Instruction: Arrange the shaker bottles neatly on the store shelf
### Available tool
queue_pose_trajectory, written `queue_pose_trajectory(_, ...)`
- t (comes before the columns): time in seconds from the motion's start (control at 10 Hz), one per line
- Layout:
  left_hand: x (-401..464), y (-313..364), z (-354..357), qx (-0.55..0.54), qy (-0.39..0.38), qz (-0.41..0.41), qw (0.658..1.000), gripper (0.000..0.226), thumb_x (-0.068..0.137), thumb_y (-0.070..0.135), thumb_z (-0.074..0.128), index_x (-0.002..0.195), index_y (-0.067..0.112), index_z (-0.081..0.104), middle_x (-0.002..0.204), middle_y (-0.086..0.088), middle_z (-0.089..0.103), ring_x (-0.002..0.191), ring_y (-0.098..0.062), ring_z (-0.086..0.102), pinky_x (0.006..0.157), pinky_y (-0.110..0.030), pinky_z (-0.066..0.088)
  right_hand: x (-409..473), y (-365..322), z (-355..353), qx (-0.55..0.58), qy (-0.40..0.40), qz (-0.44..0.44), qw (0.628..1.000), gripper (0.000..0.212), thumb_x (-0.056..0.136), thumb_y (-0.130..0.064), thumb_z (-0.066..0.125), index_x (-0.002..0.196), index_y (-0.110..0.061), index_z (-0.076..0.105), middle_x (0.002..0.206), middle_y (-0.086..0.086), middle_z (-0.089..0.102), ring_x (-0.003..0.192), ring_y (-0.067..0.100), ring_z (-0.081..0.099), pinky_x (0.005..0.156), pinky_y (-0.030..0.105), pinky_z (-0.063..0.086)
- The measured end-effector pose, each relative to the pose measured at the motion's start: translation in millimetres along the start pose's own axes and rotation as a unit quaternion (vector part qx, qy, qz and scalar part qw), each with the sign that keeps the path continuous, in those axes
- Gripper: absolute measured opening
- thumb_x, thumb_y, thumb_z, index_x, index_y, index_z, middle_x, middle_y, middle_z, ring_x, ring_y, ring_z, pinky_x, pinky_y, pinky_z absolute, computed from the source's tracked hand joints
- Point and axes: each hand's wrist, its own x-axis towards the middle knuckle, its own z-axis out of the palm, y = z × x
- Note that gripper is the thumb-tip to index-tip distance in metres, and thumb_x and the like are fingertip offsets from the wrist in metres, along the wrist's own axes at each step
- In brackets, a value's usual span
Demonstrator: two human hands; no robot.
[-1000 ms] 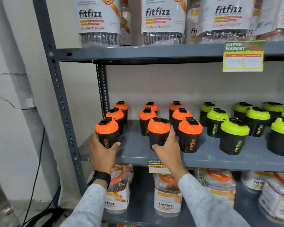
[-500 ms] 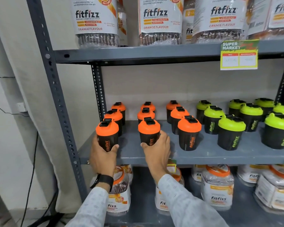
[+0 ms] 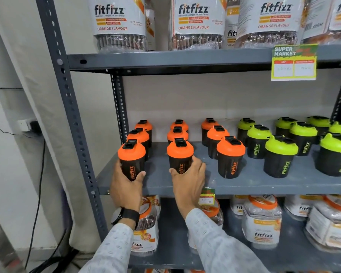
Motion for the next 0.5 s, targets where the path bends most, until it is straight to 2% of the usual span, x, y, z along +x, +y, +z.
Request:
queue_pose_trajectory(0.3, 1.4, -3.3, 0.7, 0.001, -0.004, -0.001, 1.0, 0.085, 0.074, 0.038, 0.086, 0.146, 0.029, 0.041, 0.138, -0.003, 0.062, 0.126, -0.031, 0.06, 0.1, -0.055, 0.052, -3.7, -2.2, 2.7, 0.001, 0.015, 0.004, 1.0, 0.077, 0.071, -0.03, 0.094, 0.133, -0.017, 0.051, 0.125, 0.005, 0.055, 0.119, 0.027, 0.058, 0.094, 0.038, 0.053)
queue_pose_trajectory(0.4, 1.0, -5.4, 0.8, -0.001, -0.006, 0.002, 1.0, 0.086, 0.074, 0.039, 0.086, 0.146, 0.028, 0.039, 0.139, -0.005, 0.062, 0.126, -0.032, 0.06, 0.099, -0.054, 0.052, -5.3, -3.5, 3.0, -0.01, 0.006, -0.002, 1.0, 0.081, 0.071, -0.031, 0.094, 0.136, -0.017, 0.048, 0.128, 0.006, 0.053, 0.121, 0.028, 0.057, 0.094, 0.037, 0.053)
queue_pose_trajectory(0.5, -2.0, -4.1, -1.2, 0.005, -0.015, -0.009, 1.0, 0.097, 0.073, 0.043, 0.086, 0.151, 0.024, 0.032, 0.146, -0.009, 0.056, 0.132, -0.034, 0.055, 0.102, -0.055, 0.05, -6.5, -5.0, -5.9, -0.021, -0.007, -0.011, 1.0, 0.1, 0.071, -0.039, 0.094, 0.15, -0.016, 0.038, 0.135, 0.008, 0.047, 0.127, 0.026, 0.05, 0.1, 0.038, 0.05)
